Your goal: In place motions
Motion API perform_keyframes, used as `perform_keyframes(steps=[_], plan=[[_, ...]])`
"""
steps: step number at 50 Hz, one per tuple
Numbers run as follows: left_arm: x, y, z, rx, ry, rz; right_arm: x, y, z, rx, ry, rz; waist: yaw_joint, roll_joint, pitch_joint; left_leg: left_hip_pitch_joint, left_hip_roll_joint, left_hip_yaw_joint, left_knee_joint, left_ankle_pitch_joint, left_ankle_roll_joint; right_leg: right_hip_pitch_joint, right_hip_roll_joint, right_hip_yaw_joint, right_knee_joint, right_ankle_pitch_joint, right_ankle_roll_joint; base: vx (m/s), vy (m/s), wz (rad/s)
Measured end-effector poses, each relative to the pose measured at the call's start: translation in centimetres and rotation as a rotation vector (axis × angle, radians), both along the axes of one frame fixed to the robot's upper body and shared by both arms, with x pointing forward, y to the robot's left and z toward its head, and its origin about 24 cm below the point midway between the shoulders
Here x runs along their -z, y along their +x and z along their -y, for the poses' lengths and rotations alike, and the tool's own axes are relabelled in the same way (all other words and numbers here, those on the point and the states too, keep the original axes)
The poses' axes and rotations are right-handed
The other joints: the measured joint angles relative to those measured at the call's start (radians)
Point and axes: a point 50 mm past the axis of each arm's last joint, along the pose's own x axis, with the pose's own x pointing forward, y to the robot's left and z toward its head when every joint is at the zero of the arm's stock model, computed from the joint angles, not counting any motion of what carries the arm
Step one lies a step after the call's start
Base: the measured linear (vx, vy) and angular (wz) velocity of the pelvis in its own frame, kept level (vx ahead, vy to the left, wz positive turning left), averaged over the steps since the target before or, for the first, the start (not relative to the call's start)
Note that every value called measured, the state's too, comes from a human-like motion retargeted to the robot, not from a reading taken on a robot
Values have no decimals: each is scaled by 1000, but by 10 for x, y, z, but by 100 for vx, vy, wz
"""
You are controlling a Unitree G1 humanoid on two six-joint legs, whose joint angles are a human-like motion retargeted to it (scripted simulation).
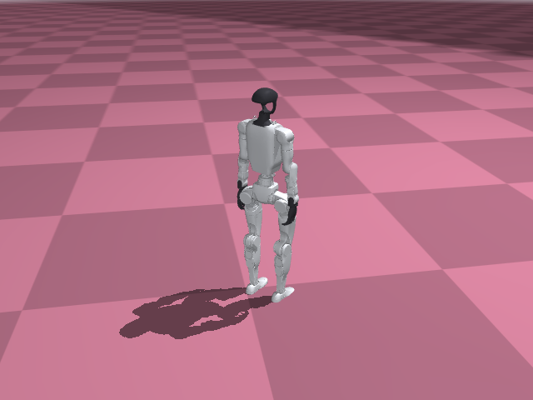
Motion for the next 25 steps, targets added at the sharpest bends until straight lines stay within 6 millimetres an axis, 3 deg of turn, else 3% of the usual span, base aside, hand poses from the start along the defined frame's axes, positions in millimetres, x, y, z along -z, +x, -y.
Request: perform_keyframes(steps=[10, 15, 21, 23, 25], plan=[[0, -7, 0, -6, 0, -21, 1, 8, -8, 3, 38, 41, 5, 20, -30, -37, 10, -12, 26, -14, -24, -24, 6, 1, 21, -7, 5, -1, -1, 5], [1, 9, 1, 29, -18, 28, 1, -3, -9, 0, 28, -1, -6, 42, -38, -103, 22, -86, 69, -17, -47, -70, 5, -8, 97, -36, 21, -9, -8, 66], [0, 31, 0, 55, -27, 103, 0, -17, -10, 11, 23, -50, -38, 51, -22, -143, -1, -230, 79, 19, -68, -109, 88, 318, 130, -31, 45, -15, -8, 124], [-1, 39, -2, 63, -24, 126, 0, -19, -10, 23, 24, -55, -42, 56, -4, -152, -4, -272, 81, 36, -75, -103, 86, 301, 130, -49, 56, -19, -8, 153], [-2, 49, -4, 69, -18, 153, 0, -22, -10, 33, 26, -62, -34, 49, 18, -156, -13, -300, 82, 55, -82, -84, 68, 215, 108, -59, 30, -17, -7, 145]])
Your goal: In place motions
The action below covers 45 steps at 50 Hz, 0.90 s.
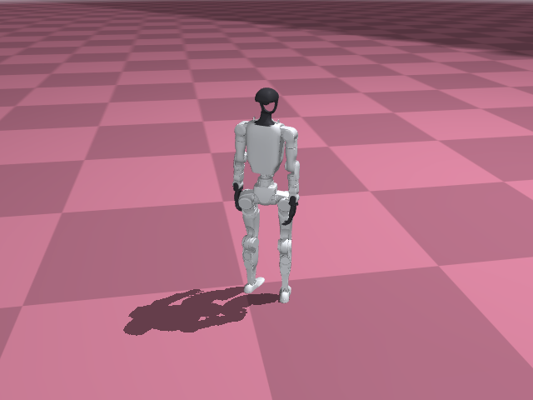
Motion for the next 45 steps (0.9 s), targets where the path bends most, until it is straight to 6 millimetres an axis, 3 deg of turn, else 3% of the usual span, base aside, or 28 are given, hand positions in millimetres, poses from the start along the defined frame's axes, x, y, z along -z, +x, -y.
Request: perform_keyframes(steps=[6, 12, 18, 20, 24, 27, 32, 33, 35, 38, 40, 45], plan=[[-1, 14, 3, -28, -4, 74, -2, -11, 8, -13, -4, -47, 81, -27, 50, -12, -25, -63, -16, 43, -20, 60, -39, -196, -55, 16, -12, -9, -8, 150], [1, -3, 5, -127, -8, 52, -4, -13, 23, -35, -62, -47, 106, -51, 64, -54, -38, 23, -42, -12, 66, 114, -70, -390, -116, 18, -31, 6, -10, 194], [2, -38, -5, -177, 70, -52, -6, -18, 33, 44, -103, -53, 96, -75, 58, -72, 28, 442, -93, -145, 120, 180, -121, -671, -146, -15, -11, 19, -9, 247], [1, -49, -6, -204, 91, -84, -7, -22, 35, 81, -118, -52, 96, -86, 37, -76, 52, 633, -97, -183, 115, 192, -141, -772, -153, -27, 0, 26, -10, 264], [1, -63, -7, -268, 104, -114, -8, -26, 41, 129, -140, -44, 108, -98, 1, -21, 126, 1091, -54, -227, 48, 208, -167, -964, -166, -44, 23, 29, -12, 247], [0, -72, -7, -314, 112, -129, -8, -24, 44, 134, -152, -35, 117, -104, -28, 31, 138, 1227, -7, -236, 60, 215, -173, -1086, -174, -53, 40, 30, -14, 210], [-1, -88, -3, -393, 128, -167, -6, -7, 43, 101, -154, 16, 87, -113, -100, 63, 165, 1235, 106, -238, 92, 205, -187, -1266, -178, -61, 73, 25, -18, 187], [-1, -91, -1, -406, 127, -174, -5, -3, 42, 95, -150, 34, 87, -110, -110, 89, 171, 1262, 97, -227, 82, 204, -184, -1288, -177, -63, 76, 23, -20, 130], [-1, -95, 3, -434, 123, -185, -4, 10, 38, 84, -134, 77, 94, -81, -125, 148, 183, 1385, 19, -169, -1, 195, -149, -1304, -170, -73, 82, 19, -18, 98], [0, -96, 14, -457, 102, -194, -2, 28, 31, 76, -98, 143, 77, -58, -132, 117, 153, 1279, -58, -96, -1, 207, -129, -1360, -175, -67, 97, 14, -20, 107], [1, -90, 19, -452, 88, -179, -1, 41, 25, 77, -74, 188, 91, -62, -111, 92, 137, 1230, -61, -90, 32, 219, -130, -1368, -176, -61, 99, 1, -14, 67], [4, -64, 20, -345, 67, -80, -2, 68, 15, 41, -6, 269, 173, -88, -40, 142, 112, 1219, -73, -103, 33, 265, -138, -1386, -178, -58, 104, 10, -13, 6]])
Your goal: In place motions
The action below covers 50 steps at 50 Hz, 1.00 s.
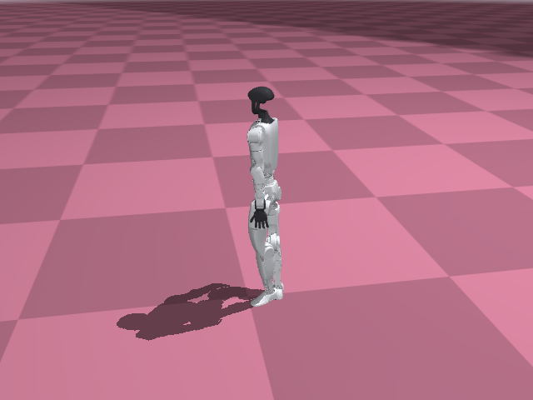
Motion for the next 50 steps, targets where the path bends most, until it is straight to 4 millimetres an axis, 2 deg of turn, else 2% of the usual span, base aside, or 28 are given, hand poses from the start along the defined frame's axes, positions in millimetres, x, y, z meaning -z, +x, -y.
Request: perform_keyframes(steps=[6, 10, 13, 17, 20, 22, 25, 26, 27, 29, 33, 36, 40, 43, 45, 50], plan=[[0, 1, 1, 47, -9, -7, 0, 9, -4, -164, -23, 12, 40, -6, -11, -6, -27, -39, -11, -23, 16, 7, -5, -4, -5, 14, 10, 20, -17, 2], [0, 2, 0, 35, -15, -10, 1, 0, -5, -204, -29, -9, 32, 2, -24, -9, -28, -66, -16, -40, 21, 17, -3, -25, 9, 23, 16, 22, -24, 25], [0, 5, -3, 48, -17, -2, 2, -17, -3, -169, -30, -61, 25, 10, -25, -7, -25, -97, -9, -57, 25, 39, 2, -41, 24, 34, 18, 29, -27, 47], [0, 11, -6, 90, -25, 11, 2, -49, 3, -77, -39, -179, 15, 34, -19, 11, -15, -146, -5, -78, 23, 84, 10, -64, 59, 72, 28, 29, -24, 69], [0, 14, -5, 115, -33, 18, -1, -75, 8, -7, -53, -277, 13, 78, -11, 22, 22, -191, -2, -94, 24, 117, 8, -46, 136, 128, 3, 33, -27, 74], [0, 17, -5, 131, -45, 20, -3, -86, 11, 32, -66, -316, -6, 134, 0, 20, 77, -233, 11, -105, 22, 114, -24, 16, 272, 169, -52, 27, -31, 112], [0, 21, -7, 157, -59, 15, -4, -93, 14, 71, -82, -334, -70, 183, 0, -17, 116, -299, 38, -118, 26, -14, -173, 246, 619, 177, -164, 12, -27, 148], [0, 22, -8, 168, -61, 9, -4, -94, 13, 81, -82, -333, -92, 174, -10, -38, 96, -316, 39, -115, 34, -108, -194, 384, 692, 162, -139, -3, -28, 162], [-1, 23, -9, 181, -62, 5, -4, -94, 12, 92, -81, -329, -113, 168, -16, -56, 80, -336, 40, -110, 42, -193, -202, 511, 753, 144, -115, -8, -36, 171], [-1, 28, -10, 208, -63, 3, -2, -91, 8, 116, -71, -308, -153, 178, -3, -83, 73, -389, 45, -98, 54, -302, -165, 682, 802, 107, -75, -16, -32, 179], [-2, 41, -14, 255, -72, 24, 1, -77, -1, 126, -43, -250, -205, 199, 31, -116, 78, -464, 48, -74, 63, -399, -90, 823, 737, 44, -46, -20, -29, 152], [-3, 48, -17, 284, -85, 45, 2, -69, -6, 88, -32, -220, -232, 186, 39, -130, 53, -528, 44, -56, 64, -436, -48, 912, 578, -15, -29, -13, -28, 139], [-3, 53, -19, 312, -89, 58, 4, -61, -12, 50, -24, -191, -254, 119, 68, -85, -28, -631, 30, -38, 70, -409, -8, 1110, 278, -62, 11, -2, -22, 167], [-3, 49, -18, 303, -83, 41, 4, -58, -13, 15, -27, -178, -263, 67, 84, -21, -85, -711, 10, -25, 73, -333, 1, 1210, 112, -3, 16, 14, -13, 159], [-3, 40, -17, 294, -89, 10, 4, -58, -13, -18, -23, -182, -232, 45, 58, -2, -110, -735, -14, -10, 76, -306, -41, 1096, 96, 9, 24, 17, -10, 89], [-1, 18, 0, 213, -76, -43, 4, -40, -10, -62, -43, -124, -152, 58, 37, 15, -102, -781, -41, 10, 70, -236, -6, 1041, 19, 28, 27, 6, -1, 45]])
